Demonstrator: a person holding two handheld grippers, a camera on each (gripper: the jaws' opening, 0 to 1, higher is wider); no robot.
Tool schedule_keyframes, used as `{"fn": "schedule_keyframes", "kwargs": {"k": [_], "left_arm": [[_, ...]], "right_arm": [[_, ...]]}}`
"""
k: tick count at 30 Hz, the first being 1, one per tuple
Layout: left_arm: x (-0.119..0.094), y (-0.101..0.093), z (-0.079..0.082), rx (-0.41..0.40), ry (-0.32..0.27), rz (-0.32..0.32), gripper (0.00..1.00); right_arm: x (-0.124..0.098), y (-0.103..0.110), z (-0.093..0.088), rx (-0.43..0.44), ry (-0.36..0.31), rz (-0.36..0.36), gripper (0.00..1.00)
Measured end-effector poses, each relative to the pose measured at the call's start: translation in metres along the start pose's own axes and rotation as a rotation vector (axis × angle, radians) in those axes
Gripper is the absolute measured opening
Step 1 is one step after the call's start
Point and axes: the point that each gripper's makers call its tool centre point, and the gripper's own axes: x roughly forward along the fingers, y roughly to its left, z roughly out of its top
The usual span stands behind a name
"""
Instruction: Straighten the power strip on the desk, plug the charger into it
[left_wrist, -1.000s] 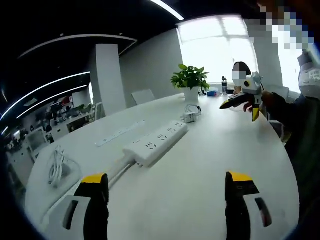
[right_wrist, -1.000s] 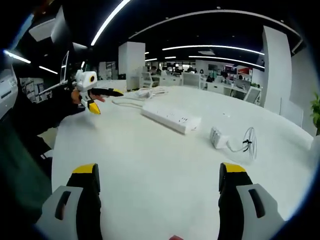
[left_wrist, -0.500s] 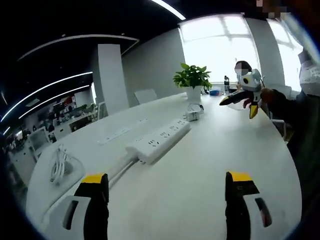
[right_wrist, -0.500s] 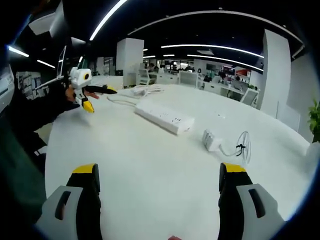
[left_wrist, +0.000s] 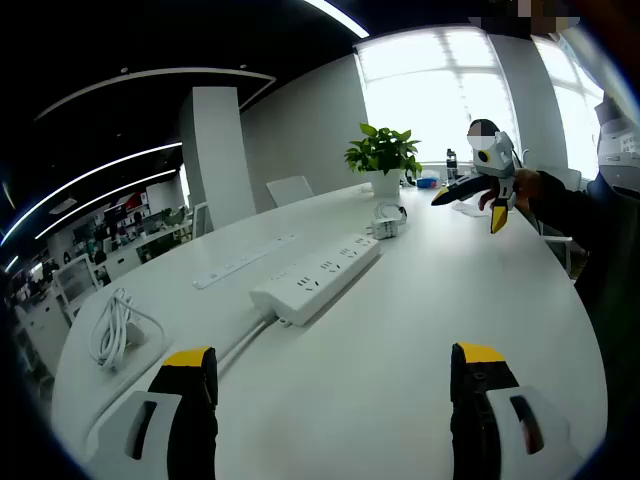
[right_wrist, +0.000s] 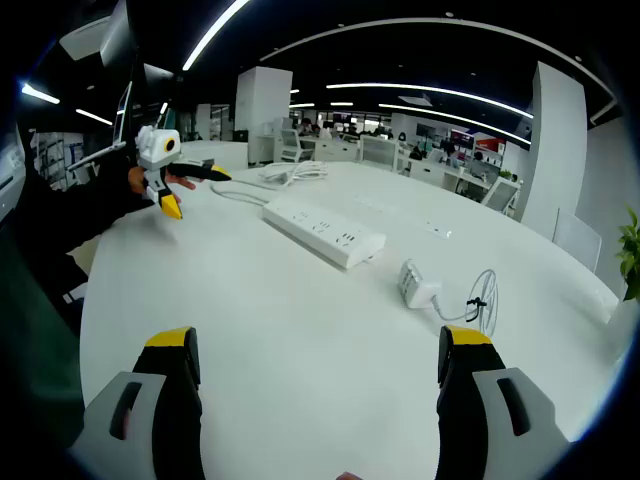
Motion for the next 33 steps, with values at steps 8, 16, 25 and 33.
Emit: {"fn": "schedule_keyframes", "kwargs": {"k": [8,16,25,33], "left_arm": [[0.0,-0.002,-0.003,0.0,0.002,-0.005,1.0],[0.0,-0.003,-0.003,-0.003,0.0,-0.007,1.0],[-0.002,-0.002,-0.004,-0.003,0.005,-0.001,1.0],[-0.002,0.0,-0.006,-0.006,0.008,0.004,1.0]], "right_arm": [[0.003,-0.007,0.004,-0.021,0.017,0.002,1.0],[0.007,-0.017,0.006,-0.043,0.039,0.005,1.0],[0.011,-0.025,0.003,-0.059,0.069,0.005,1.0],[0.014,-0.031,0.005,-0.081,0.089,0.011,0.99]]}}
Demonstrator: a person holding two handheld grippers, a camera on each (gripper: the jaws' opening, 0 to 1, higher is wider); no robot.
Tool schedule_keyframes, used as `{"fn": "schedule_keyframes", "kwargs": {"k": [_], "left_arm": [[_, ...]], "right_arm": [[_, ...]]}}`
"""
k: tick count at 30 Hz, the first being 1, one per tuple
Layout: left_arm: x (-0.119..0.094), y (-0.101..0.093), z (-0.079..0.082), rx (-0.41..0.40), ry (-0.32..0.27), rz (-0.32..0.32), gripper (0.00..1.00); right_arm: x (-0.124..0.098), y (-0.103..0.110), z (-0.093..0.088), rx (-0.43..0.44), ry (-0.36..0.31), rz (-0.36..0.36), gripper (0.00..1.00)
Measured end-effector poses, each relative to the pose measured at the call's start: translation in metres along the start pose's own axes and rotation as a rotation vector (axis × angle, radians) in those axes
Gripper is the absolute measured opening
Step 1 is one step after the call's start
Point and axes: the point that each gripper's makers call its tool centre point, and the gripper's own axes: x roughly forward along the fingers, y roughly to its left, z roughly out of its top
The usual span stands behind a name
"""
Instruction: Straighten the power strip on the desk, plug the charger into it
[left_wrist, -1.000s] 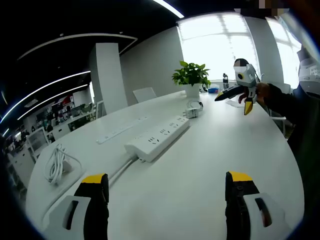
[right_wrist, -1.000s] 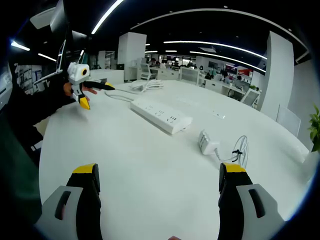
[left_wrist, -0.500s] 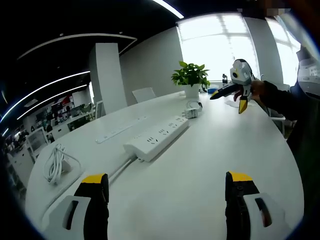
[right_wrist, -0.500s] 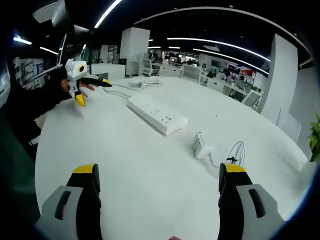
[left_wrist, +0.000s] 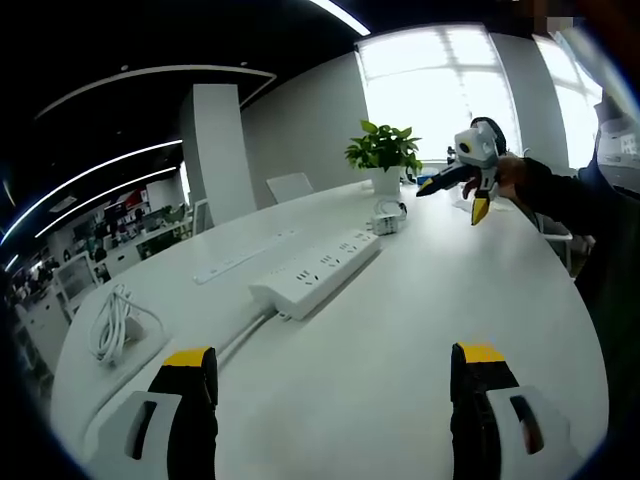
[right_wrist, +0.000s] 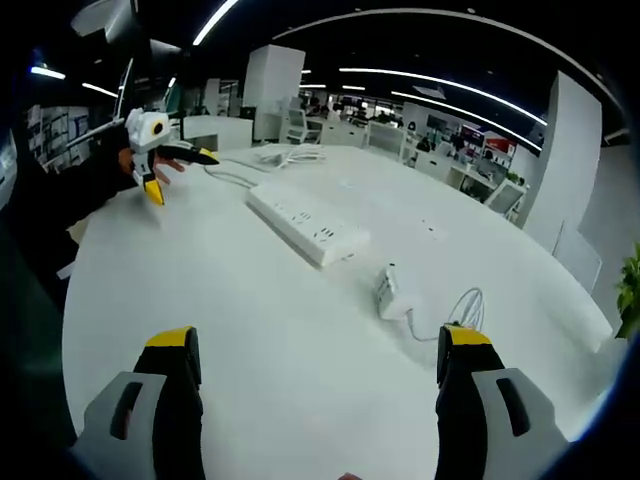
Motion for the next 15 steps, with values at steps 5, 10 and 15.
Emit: {"fn": "schedule_keyframes", "kwargs": {"k": [5,10,15], "left_arm": [[0.001,0.003,0.0,0.002,-0.001,0.005,1.0],[0.0,0.003,0.001,0.009,-0.001,0.007,1.0],[0.0,0.005,-0.002,0.008,0.005,0.008,1.0]], "right_arm": [[0.004,-0.005,0.002,-0.012,0.009,0.01,0.99],[0.008,-0.008,0.005,-0.022,0.013,0.011,0.98],[0.01,-0.013,0.006,-0.03,0.017,0.012,0.97]]}}
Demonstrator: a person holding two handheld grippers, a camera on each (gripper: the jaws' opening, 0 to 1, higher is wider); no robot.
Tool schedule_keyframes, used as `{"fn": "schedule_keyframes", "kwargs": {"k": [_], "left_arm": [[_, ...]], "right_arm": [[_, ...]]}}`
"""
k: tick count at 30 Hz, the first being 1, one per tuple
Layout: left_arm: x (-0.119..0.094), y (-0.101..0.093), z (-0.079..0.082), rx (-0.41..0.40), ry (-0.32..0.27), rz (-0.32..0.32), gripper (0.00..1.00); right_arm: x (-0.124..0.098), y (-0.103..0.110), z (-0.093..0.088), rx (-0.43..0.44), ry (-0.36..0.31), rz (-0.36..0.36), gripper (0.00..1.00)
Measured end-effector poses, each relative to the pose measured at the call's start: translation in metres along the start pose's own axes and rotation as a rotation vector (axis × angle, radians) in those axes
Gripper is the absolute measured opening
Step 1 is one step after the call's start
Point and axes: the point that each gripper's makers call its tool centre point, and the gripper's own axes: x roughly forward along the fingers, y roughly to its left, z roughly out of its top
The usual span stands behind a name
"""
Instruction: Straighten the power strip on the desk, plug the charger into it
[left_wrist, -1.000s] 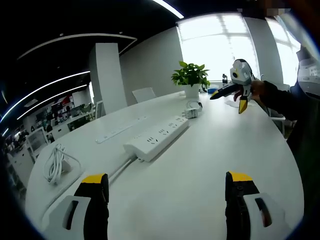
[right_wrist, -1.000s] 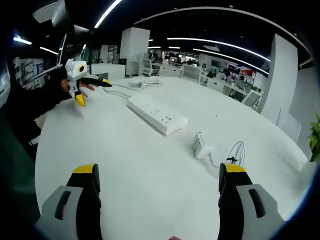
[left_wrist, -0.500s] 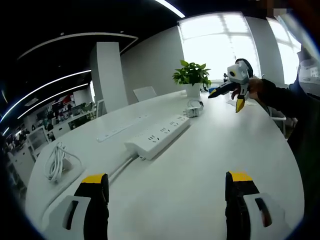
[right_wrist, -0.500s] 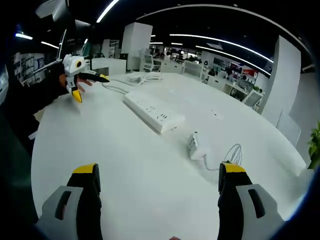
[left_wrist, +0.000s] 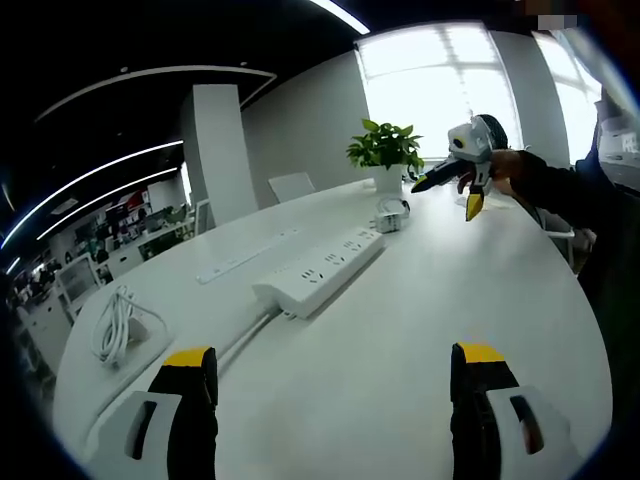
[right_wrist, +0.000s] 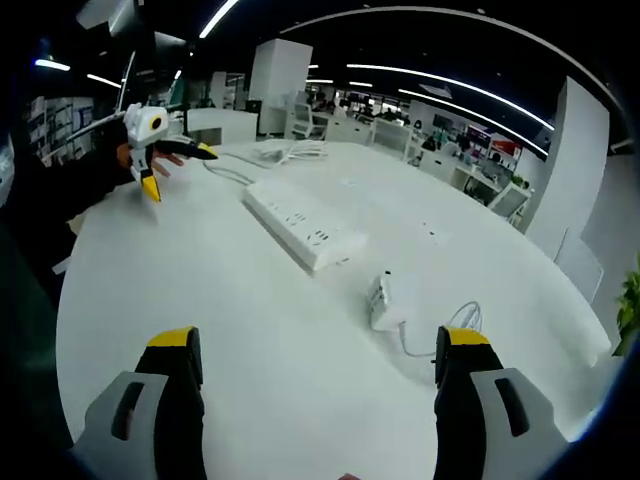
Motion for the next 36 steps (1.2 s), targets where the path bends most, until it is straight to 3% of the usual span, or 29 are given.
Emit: {"fn": "schedule_keyframes", "kwargs": {"k": [36], "left_arm": [[0.0,0.0,-0.005,-0.01,0.006,0.006,1.0]], "right_arm": [[0.011,-0.027,0.004,-0.014,0.025,0.009,0.86]]}}
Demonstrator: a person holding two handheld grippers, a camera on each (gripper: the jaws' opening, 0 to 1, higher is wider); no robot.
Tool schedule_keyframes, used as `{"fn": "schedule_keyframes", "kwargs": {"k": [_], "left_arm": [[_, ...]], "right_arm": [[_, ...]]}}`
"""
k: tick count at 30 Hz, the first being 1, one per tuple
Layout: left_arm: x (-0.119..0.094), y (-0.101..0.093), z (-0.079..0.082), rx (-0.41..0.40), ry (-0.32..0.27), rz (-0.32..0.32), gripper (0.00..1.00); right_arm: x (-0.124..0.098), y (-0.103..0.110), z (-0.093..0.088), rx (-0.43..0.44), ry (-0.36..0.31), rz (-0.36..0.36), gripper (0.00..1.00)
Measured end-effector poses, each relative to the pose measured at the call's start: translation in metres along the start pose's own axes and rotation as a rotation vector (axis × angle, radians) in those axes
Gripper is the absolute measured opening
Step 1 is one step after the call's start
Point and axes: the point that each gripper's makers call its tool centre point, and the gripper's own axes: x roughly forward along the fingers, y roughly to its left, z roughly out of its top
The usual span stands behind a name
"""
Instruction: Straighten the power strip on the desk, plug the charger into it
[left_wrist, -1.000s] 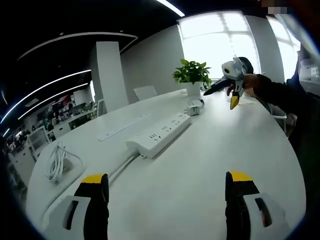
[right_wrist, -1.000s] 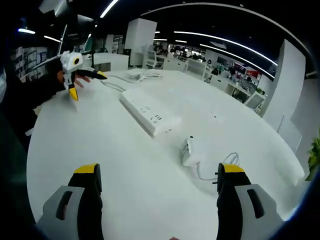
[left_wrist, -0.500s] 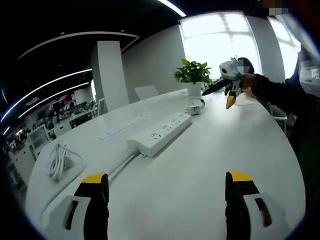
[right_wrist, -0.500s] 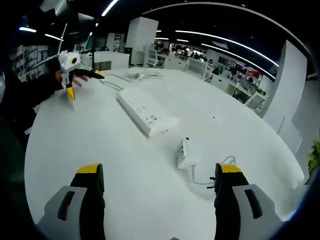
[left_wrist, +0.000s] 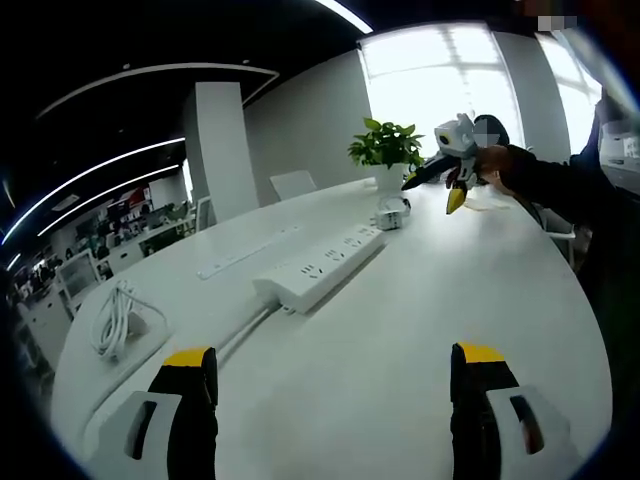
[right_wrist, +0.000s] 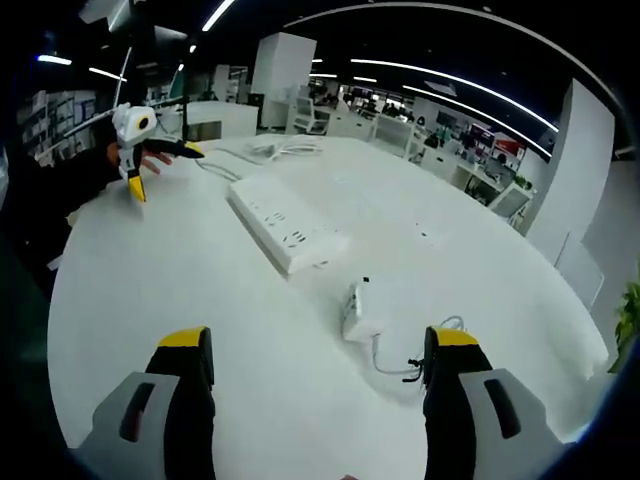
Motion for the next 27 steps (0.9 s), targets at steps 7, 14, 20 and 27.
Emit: {"fn": "schedule_keyframes", "kwargs": {"k": [7,14,20,27], "left_arm": [[-0.001,-0.001,-0.003,-0.002,0.007,0.0,1.0],[-0.001,-0.003,-0.004,-0.009,0.005,-0.007,1.0],[0.0,-0.003,-0.005,-0.008,0.009,-0.004,1.0],[-0.001,-0.001,-0.006,-0.009,0.01,0.001,1.0]], "right_arm": [[0.006,-0.006,-0.002,-0.013,0.019,0.004,0.82],[0.009,-0.014,-0.004,-0.017,0.032,0.012,0.78],[0.012,-0.019,-0.005,-0.002,0.03,0.015,0.75],[0.017,-0.021,-0.012,0.001,0.043,0.016,0.72]]}}
